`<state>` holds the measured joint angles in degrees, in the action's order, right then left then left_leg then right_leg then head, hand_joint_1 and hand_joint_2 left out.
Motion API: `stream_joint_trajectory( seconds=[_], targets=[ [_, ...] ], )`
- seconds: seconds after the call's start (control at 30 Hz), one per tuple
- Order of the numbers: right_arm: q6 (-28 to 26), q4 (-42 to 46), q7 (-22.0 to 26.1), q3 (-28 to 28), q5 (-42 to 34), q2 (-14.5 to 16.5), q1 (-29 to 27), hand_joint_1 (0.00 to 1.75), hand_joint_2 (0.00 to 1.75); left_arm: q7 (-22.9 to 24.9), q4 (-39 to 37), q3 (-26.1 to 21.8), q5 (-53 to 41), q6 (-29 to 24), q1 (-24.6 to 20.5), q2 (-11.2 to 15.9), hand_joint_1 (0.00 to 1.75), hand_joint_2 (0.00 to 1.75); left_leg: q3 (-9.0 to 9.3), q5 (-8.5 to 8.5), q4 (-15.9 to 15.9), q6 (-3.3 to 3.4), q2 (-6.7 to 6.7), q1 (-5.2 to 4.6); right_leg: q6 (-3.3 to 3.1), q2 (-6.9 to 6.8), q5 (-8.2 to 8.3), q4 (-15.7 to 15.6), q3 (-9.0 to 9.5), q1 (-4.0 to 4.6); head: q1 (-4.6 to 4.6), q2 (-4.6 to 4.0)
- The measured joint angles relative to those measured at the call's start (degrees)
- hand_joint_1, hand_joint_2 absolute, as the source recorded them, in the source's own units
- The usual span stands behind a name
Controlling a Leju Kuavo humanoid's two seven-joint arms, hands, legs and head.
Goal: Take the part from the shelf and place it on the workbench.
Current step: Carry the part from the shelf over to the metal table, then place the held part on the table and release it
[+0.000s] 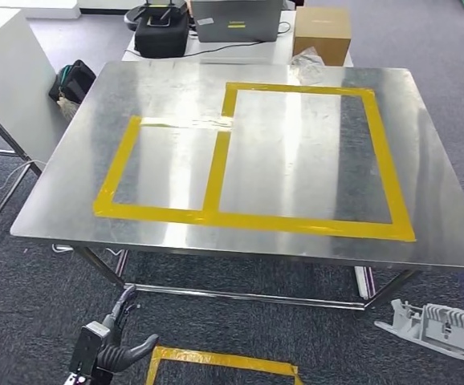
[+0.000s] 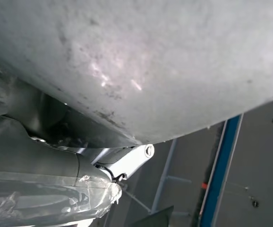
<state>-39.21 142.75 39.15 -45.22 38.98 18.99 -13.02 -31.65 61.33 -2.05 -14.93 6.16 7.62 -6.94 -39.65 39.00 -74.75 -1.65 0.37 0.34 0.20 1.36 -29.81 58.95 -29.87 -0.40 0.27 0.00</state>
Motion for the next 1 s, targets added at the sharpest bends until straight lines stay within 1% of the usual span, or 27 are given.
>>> stream_joint_trajectory(
  seconds=[0.03, 0.07, 0.13, 0.17, 0.2, 0.27, 0.3, 0.33, 0.37, 0.4, 0.43, 0.47, 0.5, 0.53, 0.57, 0.6, 0.63, 0.67, 0.7, 0.73, 0.8, 0.83, 0.87, 0.9, 0.93, 0.97, 1.0],
  targets=[
    [0.0, 0.0, 0.0, 0.0, 0.0, 0.0, 0.0, 1.75, 1.75, 0.0, 0.0, 0.0, 0.0, 0.0, 0.1, 0.0, 0.00, 1.75, -1.19, 0.79, 1.5, -0.02, -0.02, 0.00, 0.18, 0.32, -1.02, -0.2, 1.37, -0.15, -0.02, 0.00],
    [0.0, 0.0, 0.0, 0.0, 0.0, 0.0, 0.0, 1.75, 1.75, 0.0, 0.0, 0.0, -0.1, 0.0, 0.2, 0.1, 0.00, 1.75, -1.75, -0.73, 3.9, -0.02, -0.03, 0.00, 0.40, 0.53, -2.03, -0.4, 2.84, -0.30, -0.03, 0.00],
    [0.0, 0.0, 0.0, 0.0, 0.0, 0.0, 0.0, 1.75, 1.75, 0.1, 0.0, 0.0, -0.1, 0.0, 0.2, 0.2, 0.00, 1.75, -1.97, -9.31, 10.4, 0.04, 0.02, 0.10, 0.92, 0.89, -3.89, -0.9, 5.69, -0.35, -0.22, 0.00],
    [0.0, -0.1, 0.0, 0.0, 0.0, 0.0, 0.0, 1.75, 1.75, 0.1, -0.1, 0.0, -0.1, 0.0, 0.3, 0.2, 0.00, 1.75, -1.81, -13.04, 12.9, 0.06, 0.09, 0.14, 1.17, 1.04, -4.97, -1.4, 6.97, -0.25, -0.24, 0.00],
    [0.0, -0.1, 0.0, 0.0, 0.0, 0.0, 0.0, 1.75, 1.75, 0.2, -0.1, -0.1, -0.1, 0.0, 0.3, 0.2, 0.00, 1.75, -1.67, -15.29, 14.4, 0.09, 0.14, 0.15, 1.46, 1.17, -6.05, -2.0, 8.07, -0.11, -0.26, 0.00],
    [0.0, -0.1, 0.0, -0.1, 0.0, 0.0, -0.1, 1.75, 1.75, 0.1, 0.0, -0.1, -0.1, -0.1, 0.1, 0.1, 0.00, 1.75, -0.94, -15.71, 15.1, 0.17, 0.17, 0.26, 1.95, 1.14, -7.59, -3.4, 9.99, -0.02, -0.17, 0.01],
    [0.0, -0.1, 0.0, -0.1, 0.0, 0.0, -0.1, 1.75, 1.75, 0.1, 0.1, -0.2, -0.1, -0.2, 0.0, 0.1, 0.00, 1.75, -0.46, -16.53, 15.4, 0.36, 0.14, 0.36, 2.23, 0.80, -8.05, -3.5, 10.66, -0.04, -0.11, 0.01],
    [0.0, -0.1, 0.0, 0.0, 0.0, 0.0, -0.1, 1.75, 1.75, 0.1, 0.1, -0.2, -0.2, -0.3, 0.0, 0.0, 0.00, 1.75, 0.09, -17.30, 15.8, 0.72, 0.15, 0.47, 2.49, 0.32, -8.81, -2.3, 10.52, -0.11, 0.02, 0.01],
    [0.0, -0.2, 0.0, -0.1, -0.1, 0.0, -0.1, 1.75, 1.75, 0.4, 0.2, -0.3, -0.2, -0.5, 0.0, 0.0, 0.00, 1.75, 0.68, -17.96, 16.0, 1.13, 0.18, 0.51, 2.76, -0.19, -10.13, 0.3, 9.36, -0.18, 0.20, 0.02],
    [0.0, -0.3, 0.0, -0.1, -0.1, 0.0, -0.1, 1.75, 1.75, 1.1, 0.2, -0.4, -0.3, -0.8, 0.1, 0.0, 0.00, 1.75, 1.10, -18.14, 16.1, 1.53, 0.20, 0.37, 2.96, -0.66, -11.85, 4.2, 7.07, -0.16, 0.38, 0.02],
    [0.0, -0.4, 0.0, -0.2, -0.2, 0.0, -0.1, 1.75, 1.75, 2.5, 0.1, -0.5, -0.3, -1.1, 0.1, 0.0, 0.00, 1.75, 1.41, -17.77, 16.1, 1.87, 0.21, 0.19, 3.06, -0.89, -13.34, 8.3, 4.18, -0.12, 0.50, 0.02],
    [0.0, -0.6, 0.0, -0.3, -0.2, 0.0, -0.1, 1.75, 1.75, 4.3, 0.1, -0.7, -0.3, -1.5, 0.2, -0.1, 0.00, 1.75, 1.67, -17.40, 16.0, 2.09, 0.21, -0.05, 3.00, -0.96, -13.85, 11.4, 1.45, -0.04, 0.57, 0.02],
    [0.0, -0.7, 0.0, -0.4, -0.3, 0.0, -0.1, 1.75, 1.75, 6.2, 0.0, -0.9, -0.2, -2.0, 0.3, -0.1, 0.00, 1.75, 1.97, -17.03, 16.0, 2.29, 0.17, -0.30, 2.79, -0.96, -13.04, 12.6, -0.46, 0.09, 0.61, 0.02],
    [0.0, -0.8, 0.0, -0.4, -0.3, 0.0, -0.1, 1.75, 1.75, 7.7, -0.2, -1.3, 0.2, -2.4, 0.5, -0.1, 0.00, 1.75, 2.39, -16.64, 16.0, 2.49, 0.10, -0.57, 2.40, -0.96, -10.83, 11.4, -1.30, 0.26, 0.65, 0.02],
    [0.0, -0.8, 0.0, -0.5, -0.3, 0.0, -0.1, 1.75, 1.75, 8.7, -0.3, -1.7, 0.6, -2.7, 0.7, -0.1, 0.00, 1.75, 2.93, -16.25, 16.0, 2.64, 0.02, -0.81, 1.88, -0.97, -7.62, 8.3, -1.20, 0.50, 0.67, 0.02],
    [0.0, -0.9, 0.0, -0.6, -0.3, 0.0, -0.1, 1.75, 1.75, 9.1, -0.5, -2.0, 0.9, -2.9, 0.8, -0.2, 0.00, 1.75, 3.40, -15.91, 16.1, 2.72, -0.09, -0.98, 1.36, -1.04, -4.52, 5.1, -0.70, 0.75, 0.61, 0.02],
    [0.0, -0.9, 0.0, -0.6, -0.3, 0.0, -0.1, 1.75, 1.75, 9.3, -0.6, -2.4, 1.2, -3.1, 0.8, -0.3, 0.00, 1.75, 3.75, -15.67, 16.1, 2.72, -0.24, -1.13, 0.93, -1.12, -2.09, 2.2, -0.18, 1.02, 0.55, 0.02],
    [0.0, -1.0, 0.0, -0.7, -0.3, 0.0, -0.1, 1.75, 1.75, 9.5, -0.8, -2.6, 1.4, -3.1, 0.8, -0.3, 0.00, 1.75, 3.90, -15.56, 16.1, 2.61, -0.36, -1.16, 0.68, -1.17, -0.68, 0.5, 0.11, 1.25, 0.45, 0.02],
    [0.0, -1.0, 0.0, -0.7, -0.3, 0.0, -0.1, 1.75, 1.75, 9.6, -0.9, -2.9, 1.5, -3.2, 0.9, -0.4, 0.00, 1.75, 3.90, -15.55, 16.2, 2.44, -0.44, -1.12, 0.57, -1.17, -0.27, -0.1, 0.10, 1.42, 0.37, 0.02],
    [0.0, -1.1, 0.0, -0.7, -0.3, 0.0, 0.0, 1.75, 1.75, 9.6, -1.0, -3.0, 1.6, -3.2, 0.9, -0.4, 0.00, 1.75, 3.91, -15.58, 16.3, 2.20, -0.49, -1.09, 0.53, -1.10, -0.21, -0.4, 0.03, 1.53, 0.36, 0.02],
    [0.0, -1.1, 0.0, -0.8, -0.3, 0.0, 0.0, 1.75, 1.75, 9.7, -1.1, -3.3, 1.6, -3.3, 1.0, -0.5, 0.00, 1.75, 3.94, -15.30, 16.3, 1.59, -0.48, -1.16, 0.36, -0.94, 0.04, -1.1, 0.84, 1.23, 0.25, 0.02],
    [0.0, -1.1, 0.0, -0.8, -0.3, 0.0, 0.0, 1.75, 1.75, 9.8, -1.1, -3.5, 1.7, -3.3, 1.0, -0.5, 0.00, 1.75, 3.62, -14.66, 15.4, 1.24, -0.49, -1.22, 0.23, -0.92, 0.19, -1.6, 1.38, 1.00, 0.07, 0.02],
    [0.0, -1.1, 0.0, -0.8, -0.3, 0.0, 0.0, 1.75, 1.75, 10.0, -1.2, -3.7, 1.9, -3.6, 1.0, -0.5, 0.00, 1.75, 2.72, -13.58, 13.5, 0.88, -0.50, -1.22, 0.10, -0.91, 0.31, -2.0, 1.94, 0.76, -0.11, 0.02],
    [0.0, -1.1, 0.0, -0.8, -0.2, 0.0, 0.0, 1.75, 1.75, 10.5, -1.4, -4.0, 2.2, -4.0, 0.9, -0.5, 0.00, 1.75, 1.24, -12.19, 10.5, 0.57, -0.50, -1.10, -0.01, -0.91, 0.27, -2.1, 2.16, 0.69, -0.26, 0.02],
    [0.0, -1.2, 0.0, -0.8, -0.2, 0.0, 0.1, 1.75, 1.75, 11.1, -1.7, -4.4, 2.8, -4.6, 0.8, -0.5, 0.00, 1.75, -0.79, -10.77, 6.8, 0.35, -0.48, -0.96, -0.10, -0.90, 0.15, -2.1, 2.30, 0.66, -0.33, 0.02],
    [0.0, -1.2, 0.0, -0.9, -0.2, 0.0, 0.1, 1.75, 1.75, 11.9, -2.2, -5.0, 3.5, -5.4, 0.7, -0.5, 0.00, 1.75, -2.65, -9.97, 3.7, 0.22, -0.47, -0.87, -0.14, -0.85, -0.03, -2.1, 2.45, 0.66, -0.32, 0.02],
    [0.0, -1.3, 0.0, -0.9, -0.1, 0.0, 0.1, 1.75, 1.75, 12.7, -2.8, -5.7, 4.1, -6.3, 0.5, -0.5, 0.00, 1.75, -3.80, -10.19, 2.1, 0.16, -0.47, -0.82, -0.15, -0.77, -0.29, -2.1, 2.68, 0.66, -0.32, 0.02]
  ],
)
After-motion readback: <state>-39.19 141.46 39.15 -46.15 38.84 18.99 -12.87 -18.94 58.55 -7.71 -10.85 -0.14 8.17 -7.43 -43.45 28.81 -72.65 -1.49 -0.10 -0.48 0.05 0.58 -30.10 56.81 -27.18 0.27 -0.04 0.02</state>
